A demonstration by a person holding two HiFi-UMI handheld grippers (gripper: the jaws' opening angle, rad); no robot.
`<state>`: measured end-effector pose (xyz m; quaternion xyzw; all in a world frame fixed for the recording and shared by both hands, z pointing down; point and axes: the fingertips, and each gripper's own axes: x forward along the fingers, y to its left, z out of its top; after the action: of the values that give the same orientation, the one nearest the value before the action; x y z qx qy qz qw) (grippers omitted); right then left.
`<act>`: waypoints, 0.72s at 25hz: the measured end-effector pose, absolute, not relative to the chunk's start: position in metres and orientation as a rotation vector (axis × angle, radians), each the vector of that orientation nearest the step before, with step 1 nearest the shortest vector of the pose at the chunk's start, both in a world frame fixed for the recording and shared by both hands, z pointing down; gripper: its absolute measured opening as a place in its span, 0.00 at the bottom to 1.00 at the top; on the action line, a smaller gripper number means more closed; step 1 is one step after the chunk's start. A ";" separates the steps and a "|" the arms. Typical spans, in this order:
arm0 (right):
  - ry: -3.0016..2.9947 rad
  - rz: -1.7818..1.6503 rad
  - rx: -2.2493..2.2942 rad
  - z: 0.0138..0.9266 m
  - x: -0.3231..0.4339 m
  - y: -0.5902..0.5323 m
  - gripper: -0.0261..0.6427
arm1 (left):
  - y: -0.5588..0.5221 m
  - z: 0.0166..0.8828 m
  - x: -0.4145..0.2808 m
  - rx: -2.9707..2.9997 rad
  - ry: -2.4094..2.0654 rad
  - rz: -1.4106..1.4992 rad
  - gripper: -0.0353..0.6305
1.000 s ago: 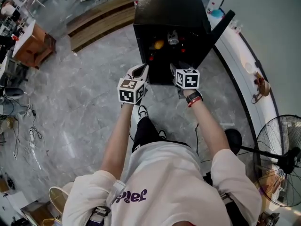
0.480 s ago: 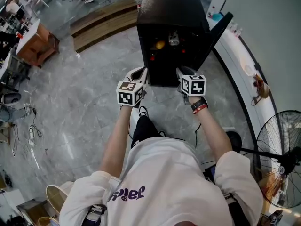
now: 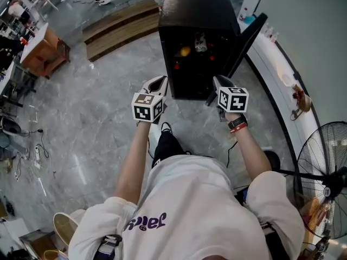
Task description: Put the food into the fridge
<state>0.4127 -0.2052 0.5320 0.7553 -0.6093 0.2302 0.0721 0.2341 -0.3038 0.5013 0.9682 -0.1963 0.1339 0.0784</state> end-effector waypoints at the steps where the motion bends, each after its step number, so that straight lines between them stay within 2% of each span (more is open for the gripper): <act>1: -1.835 0.688 2.267 0.530 0.412 -0.203 0.14 | -0.303 0.501 0.233 2.901 -0.590 0.401 0.08; 18: -1.829 0.563 2.330 0.506 0.408 -0.180 0.06 | -0.297 0.480 0.221 2.941 -0.639 0.339 0.08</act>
<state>0.4080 -0.1800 0.5063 0.7712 -0.6054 0.1862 0.0634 0.2205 -0.2970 0.4798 0.9695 -0.2106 0.1118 0.0563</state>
